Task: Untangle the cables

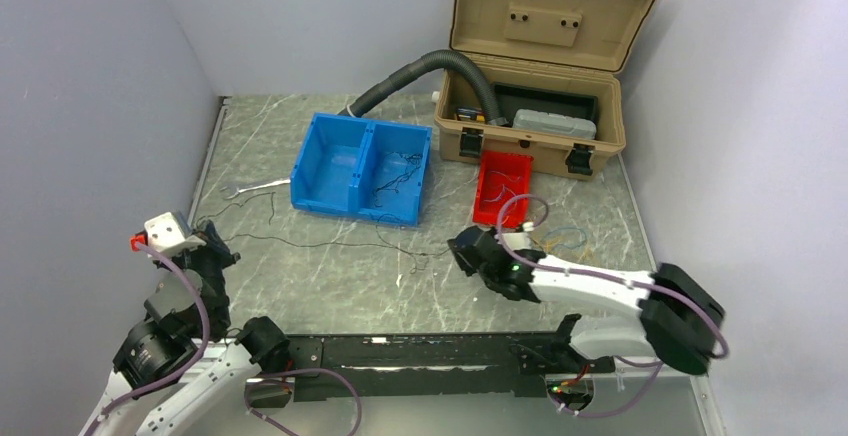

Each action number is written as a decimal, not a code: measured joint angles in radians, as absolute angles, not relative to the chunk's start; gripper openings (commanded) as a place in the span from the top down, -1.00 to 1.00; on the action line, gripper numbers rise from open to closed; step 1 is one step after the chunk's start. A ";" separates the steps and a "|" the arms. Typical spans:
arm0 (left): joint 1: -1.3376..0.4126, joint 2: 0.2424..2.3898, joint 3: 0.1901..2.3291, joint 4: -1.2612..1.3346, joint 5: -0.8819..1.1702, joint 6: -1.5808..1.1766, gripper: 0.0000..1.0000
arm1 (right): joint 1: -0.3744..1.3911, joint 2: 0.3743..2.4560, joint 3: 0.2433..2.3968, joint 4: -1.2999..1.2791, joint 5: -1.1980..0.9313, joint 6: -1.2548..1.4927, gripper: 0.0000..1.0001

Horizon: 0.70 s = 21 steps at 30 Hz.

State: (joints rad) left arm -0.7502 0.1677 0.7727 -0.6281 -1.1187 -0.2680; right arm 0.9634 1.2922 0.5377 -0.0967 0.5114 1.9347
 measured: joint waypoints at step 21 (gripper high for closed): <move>-0.749 0.242 0.793 -0.724 -1.228 -0.372 1.00 | 0.936 0.424 0.553 -1.414 0.993 2.075 1.00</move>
